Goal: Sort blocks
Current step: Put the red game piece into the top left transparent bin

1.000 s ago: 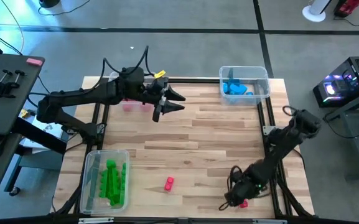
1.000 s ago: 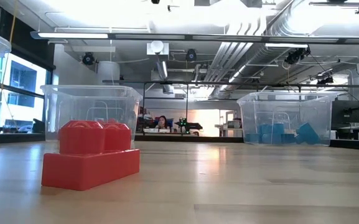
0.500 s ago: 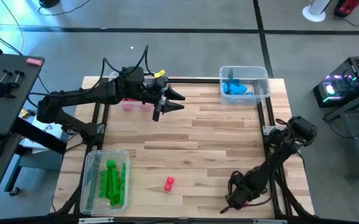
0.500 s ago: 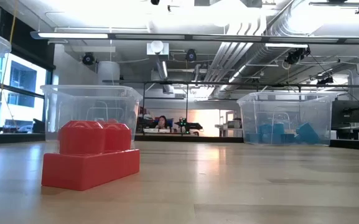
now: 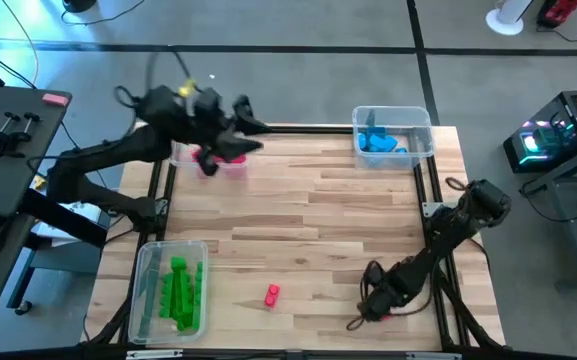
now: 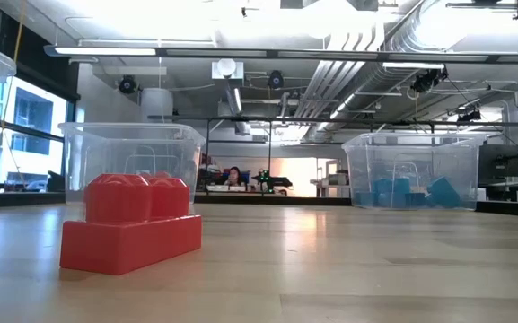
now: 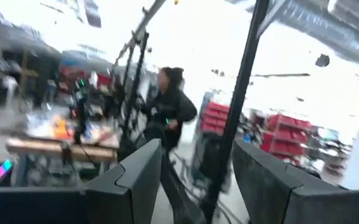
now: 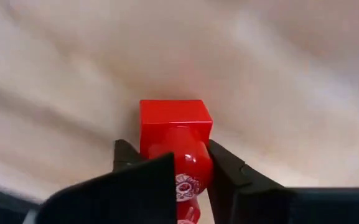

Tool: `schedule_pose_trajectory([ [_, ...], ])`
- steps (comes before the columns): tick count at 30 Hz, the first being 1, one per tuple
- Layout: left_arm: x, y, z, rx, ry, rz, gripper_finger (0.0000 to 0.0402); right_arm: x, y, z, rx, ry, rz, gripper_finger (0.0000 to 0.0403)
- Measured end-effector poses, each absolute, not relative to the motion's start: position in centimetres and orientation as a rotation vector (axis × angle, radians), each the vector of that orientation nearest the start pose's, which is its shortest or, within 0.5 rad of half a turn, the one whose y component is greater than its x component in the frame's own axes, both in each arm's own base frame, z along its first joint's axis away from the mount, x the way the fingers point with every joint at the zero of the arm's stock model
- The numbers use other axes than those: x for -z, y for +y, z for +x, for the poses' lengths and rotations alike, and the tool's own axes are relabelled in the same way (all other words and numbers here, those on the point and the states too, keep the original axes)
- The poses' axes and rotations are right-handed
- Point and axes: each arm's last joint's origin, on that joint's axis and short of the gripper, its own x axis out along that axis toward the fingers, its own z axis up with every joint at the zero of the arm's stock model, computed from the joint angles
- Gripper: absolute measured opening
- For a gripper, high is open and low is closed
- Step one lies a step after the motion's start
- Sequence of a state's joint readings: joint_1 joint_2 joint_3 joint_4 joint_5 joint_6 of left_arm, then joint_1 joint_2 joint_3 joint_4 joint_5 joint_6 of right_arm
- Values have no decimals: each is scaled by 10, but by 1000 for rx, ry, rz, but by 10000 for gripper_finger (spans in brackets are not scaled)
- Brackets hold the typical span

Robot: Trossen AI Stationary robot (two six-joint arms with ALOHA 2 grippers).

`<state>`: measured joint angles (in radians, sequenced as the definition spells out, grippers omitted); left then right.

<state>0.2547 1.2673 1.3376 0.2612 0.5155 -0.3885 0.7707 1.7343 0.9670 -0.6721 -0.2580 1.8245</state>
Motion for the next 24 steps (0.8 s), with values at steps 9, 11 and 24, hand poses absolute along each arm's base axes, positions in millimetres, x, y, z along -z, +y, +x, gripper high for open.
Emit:
schedule_pose_trajectory([
  [9,-511,47,175,260,-476,-145,184,-210,117,223,660,1189,778,6],
  [11,-516,43,159,259,-508,-129,184,-225,90,236,663,1011,765,5],
  [24,-513,33,144,261,-441,-179,184,-228,-75,379,394,321,792,2],
])
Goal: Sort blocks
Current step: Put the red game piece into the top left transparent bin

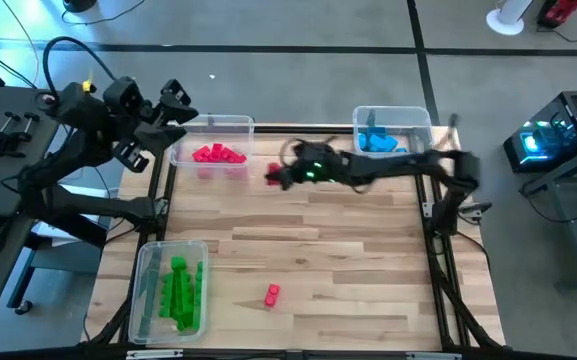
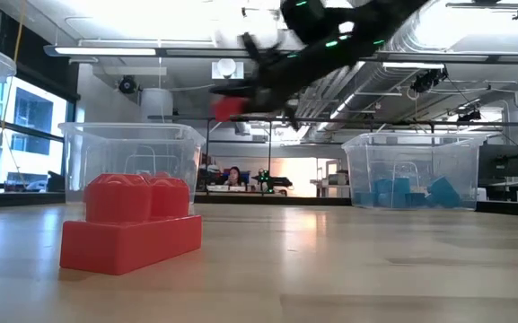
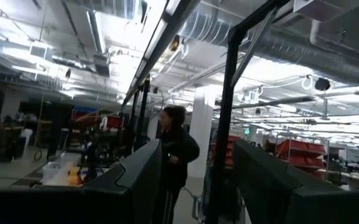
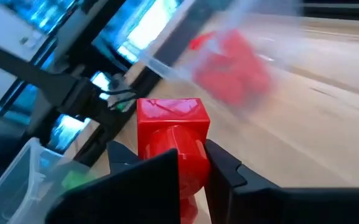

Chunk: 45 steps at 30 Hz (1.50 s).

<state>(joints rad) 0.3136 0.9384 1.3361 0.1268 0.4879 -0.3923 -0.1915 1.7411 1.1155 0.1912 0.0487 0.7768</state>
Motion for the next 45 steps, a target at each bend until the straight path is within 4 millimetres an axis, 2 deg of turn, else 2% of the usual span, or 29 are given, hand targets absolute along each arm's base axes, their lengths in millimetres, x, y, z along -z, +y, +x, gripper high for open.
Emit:
schedule_pose_trajectory([
  [4,-513,32,148,269,-437,-183,184,-230,-97,432,290,323,750,1],
  [9,-512,33,149,269,-431,-205,184,-253,-127,485,273,242,717,1],
  [15,-513,32,147,272,-438,-208,184,-261,-165,515,332,227,726,1],
  [19,-513,32,148,271,-436,-210,184,-253,-180,524,371,283,749,8],
  [21,-513,32,148,272,-436,-209,184,-248,-183,526,384,321,749,24],
  [24,-513,32,147,272,-437,-208,184,-254,-186,526,346,316,736,66],
  [31,-513,32,147,272,-436,-208,184,-286,-194,519,296,315,650,182],
  [36,-513,32,147,272,-436,-208,184,-308,-195,497,238,406,567,220],
  [41,-512,32,148,272,-426,-209,184,-324,-173,465,187,681,397,223],
  [45,-509,33,150,260,-393,-197,184,-320,-132,445,57,981,301,223],
])
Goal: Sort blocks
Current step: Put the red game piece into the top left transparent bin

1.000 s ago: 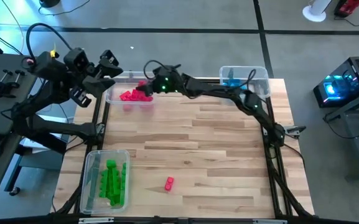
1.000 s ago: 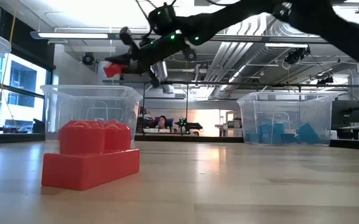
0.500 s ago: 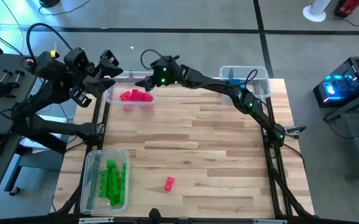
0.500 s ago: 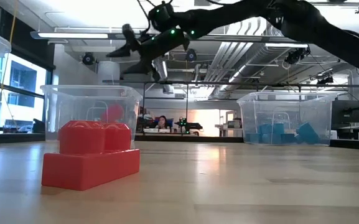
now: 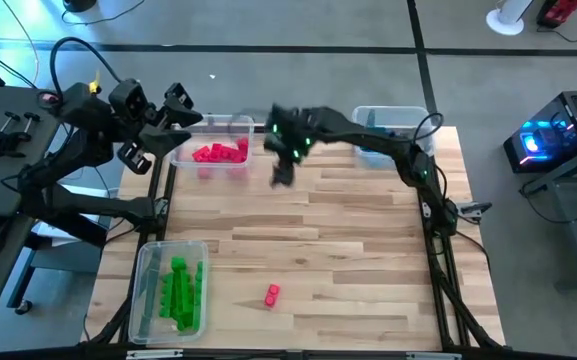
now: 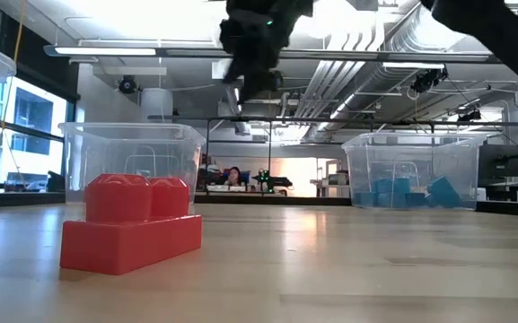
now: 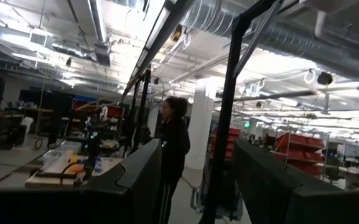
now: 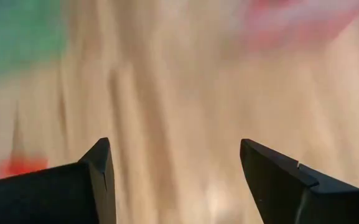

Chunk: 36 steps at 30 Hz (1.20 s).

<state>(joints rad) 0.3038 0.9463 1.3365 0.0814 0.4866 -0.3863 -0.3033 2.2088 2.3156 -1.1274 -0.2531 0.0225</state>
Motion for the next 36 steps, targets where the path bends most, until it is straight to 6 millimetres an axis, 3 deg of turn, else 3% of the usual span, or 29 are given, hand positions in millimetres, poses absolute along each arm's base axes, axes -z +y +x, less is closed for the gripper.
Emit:
schedule_pose_trajectory([
  [3,-507,34,152,254,-375,-203,184,-305,-96,437,-40,1185,259,223],
  [6,-505,35,156,251,-365,-208,184,-279,-55,433,-138,1320,236,223],
  [9,-503,36,160,251,-350,-215,184,-249,-11,415,-226,1394,220,223],
  [14,-496,40,174,241,-291,-263,184,-205,39,345,-153,1482,319,220],
  [18,-476,39,213,193,-172,-421,184,-192,66,287,55,1443,495,216],
  [23,-407,31,281,170,263,-542,184,-191,87,241,275,1270,728,216],
  [25,-382,26,296,145,422,-613,184,-191,92,229,334,1210,784,216],
  [29,-341,5,307,81,756,-717,184,-188,96,213,403,1152,801,216],
  [32,-306,-14,310,-116,1004,-746,184,-180,96,208,434,1165,781,216],
  [36,-275,-44,318,-293,1146,-801,184,-171,94,204,430,1187,738,216],
])
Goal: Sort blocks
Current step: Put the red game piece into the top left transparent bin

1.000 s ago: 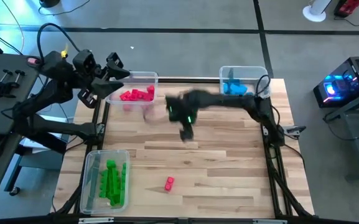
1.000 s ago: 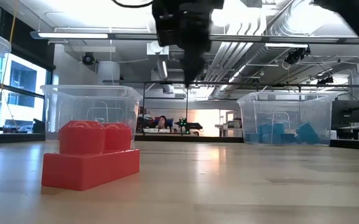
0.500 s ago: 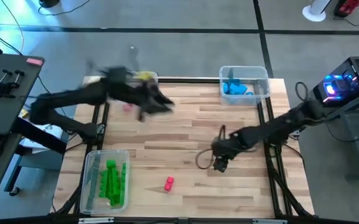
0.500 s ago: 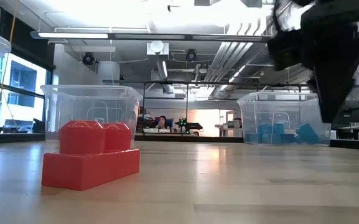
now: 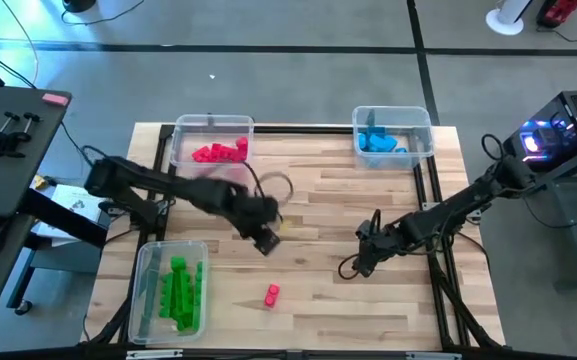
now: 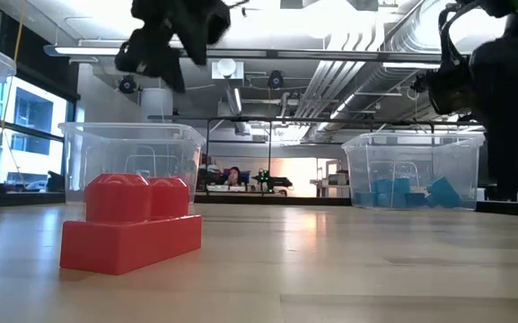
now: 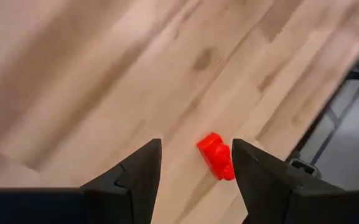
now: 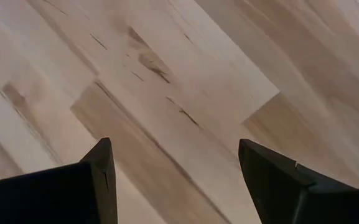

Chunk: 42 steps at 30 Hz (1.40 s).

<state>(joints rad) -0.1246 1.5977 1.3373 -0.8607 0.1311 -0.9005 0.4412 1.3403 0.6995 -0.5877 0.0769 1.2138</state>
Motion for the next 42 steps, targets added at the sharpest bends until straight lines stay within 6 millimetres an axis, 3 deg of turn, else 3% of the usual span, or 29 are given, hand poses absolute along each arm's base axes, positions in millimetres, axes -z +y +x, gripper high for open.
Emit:
schedule_pose_trajectory([
  [5,-247,-84,341,-344,1142,-970,184,-162,89,201,405,1189,668,215],
  [10,-220,-113,342,-464,1221,-1059,184,-155,85,198,374,1199,592,215],
  [18,-215,-138,334,-602,1135,-1058,184,-145,87,196,385,1168,735,215],
  [26,-194,-167,337,-583,1100,-1018,184,-152,112,200,335,1022,938,215],
  [30,-188,-171,341,-564,1051,-972,184,-158,129,199,332,898,1075,215],
  [35,-190,-173,340,-560,1018,-939,184,-166,151,192,320,754,1220,215],
  [42,-175,-189,341,-541,1030,-960,184,-166,166,179,332,731,1278,215],
])
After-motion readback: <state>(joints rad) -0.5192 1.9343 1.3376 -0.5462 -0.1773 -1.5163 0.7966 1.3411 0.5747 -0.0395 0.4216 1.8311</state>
